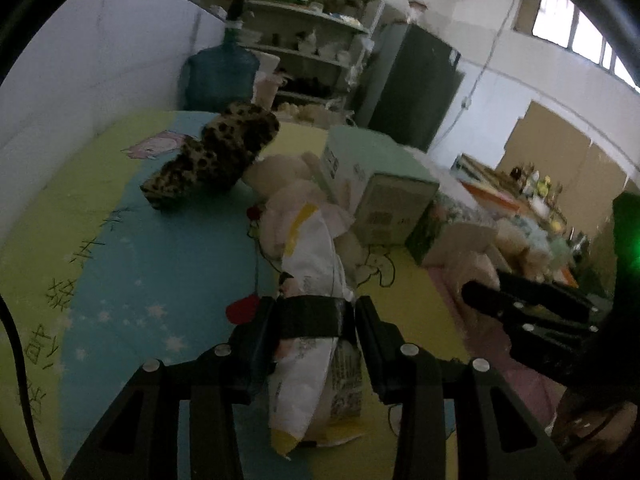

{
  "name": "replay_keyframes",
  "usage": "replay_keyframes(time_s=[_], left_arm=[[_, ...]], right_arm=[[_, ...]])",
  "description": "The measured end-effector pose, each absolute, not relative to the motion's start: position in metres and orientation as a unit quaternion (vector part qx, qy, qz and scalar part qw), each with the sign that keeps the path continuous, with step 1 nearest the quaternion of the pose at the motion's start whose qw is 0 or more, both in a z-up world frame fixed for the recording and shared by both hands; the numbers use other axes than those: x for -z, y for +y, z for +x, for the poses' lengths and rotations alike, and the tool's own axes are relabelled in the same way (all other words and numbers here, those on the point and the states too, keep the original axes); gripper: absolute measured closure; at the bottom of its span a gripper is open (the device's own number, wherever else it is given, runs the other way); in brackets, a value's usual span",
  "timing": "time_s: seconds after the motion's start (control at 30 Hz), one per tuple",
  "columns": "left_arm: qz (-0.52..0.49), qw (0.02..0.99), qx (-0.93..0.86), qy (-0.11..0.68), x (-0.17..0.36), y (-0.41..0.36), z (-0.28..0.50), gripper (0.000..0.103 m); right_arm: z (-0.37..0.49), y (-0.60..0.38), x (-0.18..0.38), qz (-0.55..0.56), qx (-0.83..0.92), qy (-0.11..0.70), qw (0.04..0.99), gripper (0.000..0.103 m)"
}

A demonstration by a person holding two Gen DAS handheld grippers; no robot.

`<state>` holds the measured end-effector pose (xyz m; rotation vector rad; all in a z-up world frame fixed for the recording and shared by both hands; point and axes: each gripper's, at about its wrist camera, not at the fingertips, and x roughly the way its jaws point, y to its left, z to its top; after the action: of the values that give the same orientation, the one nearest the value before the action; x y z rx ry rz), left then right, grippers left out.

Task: Organize soft objects
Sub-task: 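Lift the white bag with the left tool while the right tool moves over the table, then carry the white banded bag with the left tool over the cardboard box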

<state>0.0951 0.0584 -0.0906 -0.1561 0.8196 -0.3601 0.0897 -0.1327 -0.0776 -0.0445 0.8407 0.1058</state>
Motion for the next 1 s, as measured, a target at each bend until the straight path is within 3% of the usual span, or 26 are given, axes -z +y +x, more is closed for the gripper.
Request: replay_keyframes(time_s=[0.2,0.33,0.57,1.0], left_arm=[[-0.021,0.901,0.163,0.402,0.091,0.041,0.095,0.056],[-0.047,0.9,0.167,0.399,0.09,0.049,0.094,0.063],[-0.092,0.903,0.161,0.388,0.087,0.062,0.09,0.064],[-0.08,0.918,0.18,0.345,0.048,0.031,0.076,0.064]], right_arm=[[0.086,-0.134,0.076,-0.002,-0.076,0.404,0.911,0.057],[0.082,-0.136,0.073,0.014,-0.094,0.398,0.912,0.057],[0.074,-0.143,0.065,0.034,-0.121,0.382,0.916,0.057],[0.06,-0.167,0.045,0.058,-0.134,0.347,0.926,0.057]])
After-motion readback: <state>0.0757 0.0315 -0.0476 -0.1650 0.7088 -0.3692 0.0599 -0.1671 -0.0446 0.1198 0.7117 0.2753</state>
